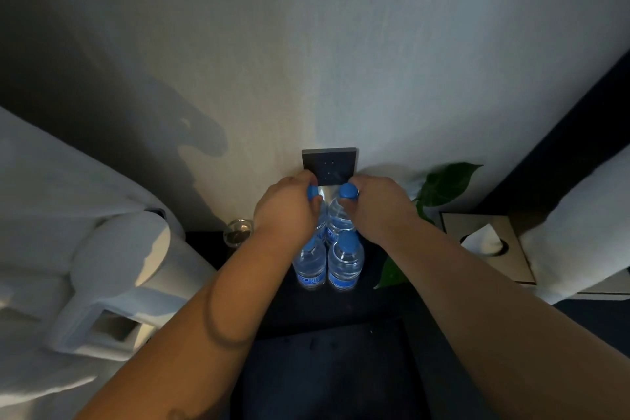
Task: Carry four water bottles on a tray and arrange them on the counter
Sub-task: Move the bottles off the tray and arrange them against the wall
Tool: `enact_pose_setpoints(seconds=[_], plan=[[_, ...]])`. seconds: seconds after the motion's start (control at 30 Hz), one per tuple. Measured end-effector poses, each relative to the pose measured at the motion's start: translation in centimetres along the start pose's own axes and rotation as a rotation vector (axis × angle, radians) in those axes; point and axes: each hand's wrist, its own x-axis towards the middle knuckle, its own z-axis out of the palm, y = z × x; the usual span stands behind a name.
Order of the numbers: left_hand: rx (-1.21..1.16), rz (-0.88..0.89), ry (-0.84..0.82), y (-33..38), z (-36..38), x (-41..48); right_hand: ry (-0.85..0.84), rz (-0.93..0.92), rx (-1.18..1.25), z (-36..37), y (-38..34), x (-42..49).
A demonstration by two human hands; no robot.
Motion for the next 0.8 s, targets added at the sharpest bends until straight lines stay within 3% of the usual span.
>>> enact_pose_setpoints(seconds=[0.23, 0.57, 0.8], plan=[[0.022, -0.232, 0.012, 0.3, -0.4, 0.3, -0.057, 0.009, -0.202, 0.0, -1.3, 0.4], [-0.087, -0.136, -0.089, -0.6, -1.8, 0.6, -0.069, 0.061, -0.260, -0.2, -1.6, 0.4], [-0.085, -0.142, -0.041, 0.3, -1.7, 0.4, -0.098, 0.063, -0.285, -0.5, -1.5, 0.8]])
